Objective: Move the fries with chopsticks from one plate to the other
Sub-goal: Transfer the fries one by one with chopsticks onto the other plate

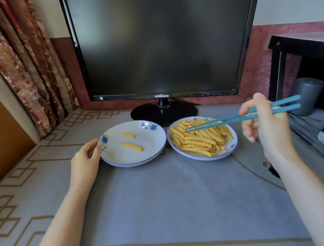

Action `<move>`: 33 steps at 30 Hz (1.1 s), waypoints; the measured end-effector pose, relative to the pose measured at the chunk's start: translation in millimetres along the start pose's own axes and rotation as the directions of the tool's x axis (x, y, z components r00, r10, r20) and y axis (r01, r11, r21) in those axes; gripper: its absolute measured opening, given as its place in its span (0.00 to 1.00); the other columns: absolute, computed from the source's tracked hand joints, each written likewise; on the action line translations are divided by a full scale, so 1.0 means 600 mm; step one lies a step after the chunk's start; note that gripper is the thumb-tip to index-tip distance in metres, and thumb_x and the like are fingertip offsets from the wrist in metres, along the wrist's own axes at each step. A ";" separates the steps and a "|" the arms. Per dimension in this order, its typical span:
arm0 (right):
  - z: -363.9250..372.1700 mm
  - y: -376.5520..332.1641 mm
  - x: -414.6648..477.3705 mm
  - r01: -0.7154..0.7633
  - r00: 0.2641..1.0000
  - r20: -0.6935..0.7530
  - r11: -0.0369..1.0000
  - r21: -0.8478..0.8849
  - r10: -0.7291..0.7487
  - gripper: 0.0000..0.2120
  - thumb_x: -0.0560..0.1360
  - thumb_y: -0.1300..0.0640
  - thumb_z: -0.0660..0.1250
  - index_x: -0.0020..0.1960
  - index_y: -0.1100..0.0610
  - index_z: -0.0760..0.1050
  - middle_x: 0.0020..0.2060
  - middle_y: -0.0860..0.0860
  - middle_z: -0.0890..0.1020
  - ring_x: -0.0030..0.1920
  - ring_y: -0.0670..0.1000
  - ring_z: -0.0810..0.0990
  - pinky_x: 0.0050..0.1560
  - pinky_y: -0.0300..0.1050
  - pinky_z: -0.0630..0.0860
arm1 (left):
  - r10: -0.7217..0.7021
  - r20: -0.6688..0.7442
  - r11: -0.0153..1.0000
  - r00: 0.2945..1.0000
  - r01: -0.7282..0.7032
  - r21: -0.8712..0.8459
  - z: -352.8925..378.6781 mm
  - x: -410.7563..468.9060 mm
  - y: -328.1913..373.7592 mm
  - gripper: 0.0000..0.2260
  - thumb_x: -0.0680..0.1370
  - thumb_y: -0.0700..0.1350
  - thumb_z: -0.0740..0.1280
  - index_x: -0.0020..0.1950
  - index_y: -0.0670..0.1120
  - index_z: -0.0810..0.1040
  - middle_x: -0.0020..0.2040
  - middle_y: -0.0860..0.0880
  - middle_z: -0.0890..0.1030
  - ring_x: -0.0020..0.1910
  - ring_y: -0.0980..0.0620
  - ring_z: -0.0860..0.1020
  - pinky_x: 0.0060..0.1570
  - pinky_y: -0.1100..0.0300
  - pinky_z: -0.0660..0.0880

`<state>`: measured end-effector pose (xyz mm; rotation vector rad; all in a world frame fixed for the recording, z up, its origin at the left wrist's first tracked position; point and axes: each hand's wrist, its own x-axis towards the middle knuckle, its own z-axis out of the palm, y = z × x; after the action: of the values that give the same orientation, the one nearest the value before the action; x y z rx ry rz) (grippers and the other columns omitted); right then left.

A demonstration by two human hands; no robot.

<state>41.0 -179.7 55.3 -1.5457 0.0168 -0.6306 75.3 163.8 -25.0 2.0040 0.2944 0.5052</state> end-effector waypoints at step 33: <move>0.037 -0.012 -0.022 -0.059 0.985 -0.146 0.978 0.200 0.090 0.19 0.80 0.54 0.55 0.32 0.57 0.68 0.17 0.48 0.67 0.17 0.50 0.64 0.21 0.35 0.58 | -0.007 -0.002 1.000 1.000 0.007 0.014 0.001 0.003 -0.005 0.14 0.80 0.44 0.60 0.64 0.46 0.76 0.58 0.48 0.80 0.49 0.51 0.78 0.51 0.62 0.67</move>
<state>35.9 -153.5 58.1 -1.2989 0.1265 -0.6708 77.3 165.6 -27.8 2.0158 0.3067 0.5019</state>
